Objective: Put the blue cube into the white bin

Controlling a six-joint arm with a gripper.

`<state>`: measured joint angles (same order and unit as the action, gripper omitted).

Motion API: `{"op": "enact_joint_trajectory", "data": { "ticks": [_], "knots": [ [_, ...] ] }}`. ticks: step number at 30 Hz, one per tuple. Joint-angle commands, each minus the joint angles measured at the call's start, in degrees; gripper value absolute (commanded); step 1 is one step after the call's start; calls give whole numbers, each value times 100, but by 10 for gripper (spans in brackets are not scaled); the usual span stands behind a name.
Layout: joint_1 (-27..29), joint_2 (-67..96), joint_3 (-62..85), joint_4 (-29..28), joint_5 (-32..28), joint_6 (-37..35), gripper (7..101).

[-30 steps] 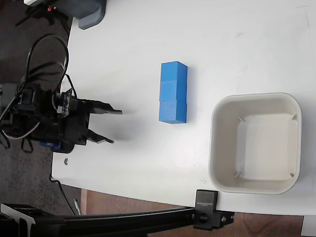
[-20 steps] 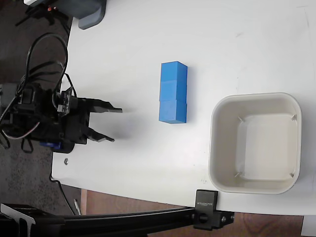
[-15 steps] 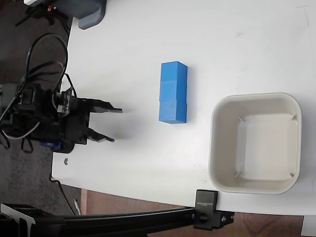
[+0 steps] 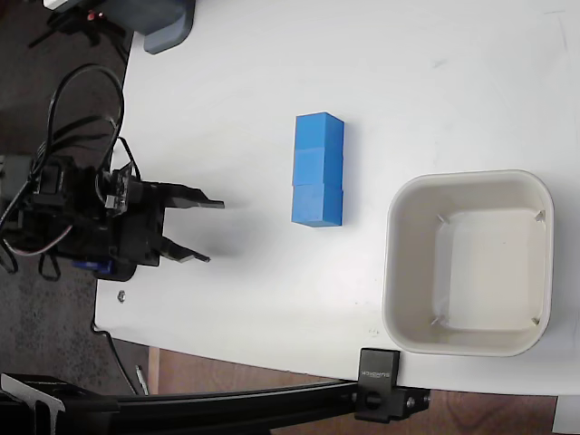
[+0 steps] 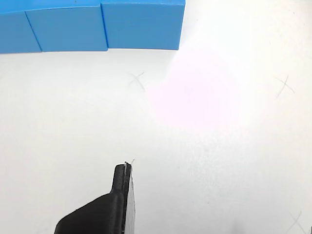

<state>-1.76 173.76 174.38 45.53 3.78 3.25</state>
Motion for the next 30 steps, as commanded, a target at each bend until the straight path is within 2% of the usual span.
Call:
{"op": "enact_joint_trajectory", "data": {
  "ticks": [1,8,13,17,23,28,30],
  "knots": [
    [18,123,-290,-123,-141,-62,1003],
    [53,123,-334,-97,-325,-123,1005],
    [703,-167,-826,-18,-1362,-466,1005],
    [800,-1230,-1846,343,-1301,-958,960],
    [1661,-2751,-3076,686,-2153,-2197,911],
    [1863,-3665,-3885,1081,-2417,-3059,892],
    [2021,-3753,-3981,1063,-2689,-3305,890]
  ]
}}
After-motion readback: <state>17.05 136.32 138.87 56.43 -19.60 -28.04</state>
